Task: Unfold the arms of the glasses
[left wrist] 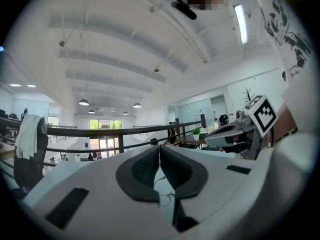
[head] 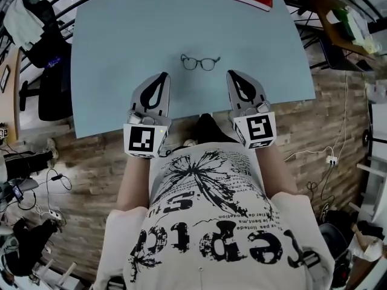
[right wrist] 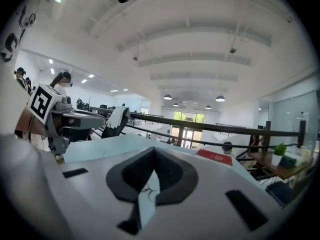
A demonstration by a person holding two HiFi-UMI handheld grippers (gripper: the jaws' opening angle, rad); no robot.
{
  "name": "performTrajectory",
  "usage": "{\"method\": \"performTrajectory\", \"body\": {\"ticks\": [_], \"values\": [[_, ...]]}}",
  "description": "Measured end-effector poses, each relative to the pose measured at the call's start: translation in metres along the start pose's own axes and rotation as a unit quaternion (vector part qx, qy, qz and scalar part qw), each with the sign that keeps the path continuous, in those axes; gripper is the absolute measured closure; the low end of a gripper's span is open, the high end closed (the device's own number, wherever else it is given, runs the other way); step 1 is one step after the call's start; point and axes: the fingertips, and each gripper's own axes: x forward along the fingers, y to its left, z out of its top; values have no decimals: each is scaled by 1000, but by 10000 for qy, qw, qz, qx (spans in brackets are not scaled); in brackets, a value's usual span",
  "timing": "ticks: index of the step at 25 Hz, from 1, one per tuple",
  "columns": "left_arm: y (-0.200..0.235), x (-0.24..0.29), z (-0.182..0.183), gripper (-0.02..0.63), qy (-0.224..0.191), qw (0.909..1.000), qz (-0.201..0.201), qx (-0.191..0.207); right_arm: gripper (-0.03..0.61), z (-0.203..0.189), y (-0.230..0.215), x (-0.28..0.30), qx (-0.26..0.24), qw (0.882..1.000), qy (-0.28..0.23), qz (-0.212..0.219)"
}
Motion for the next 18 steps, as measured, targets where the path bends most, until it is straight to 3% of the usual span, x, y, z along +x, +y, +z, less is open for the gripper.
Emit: {"method": "performTrajectory", "body": {"ticks": [18], "values": [[8,-14,23,594,-128,9996,243,117,570,31,8,-8,-280,9989,-385,-46]]}}
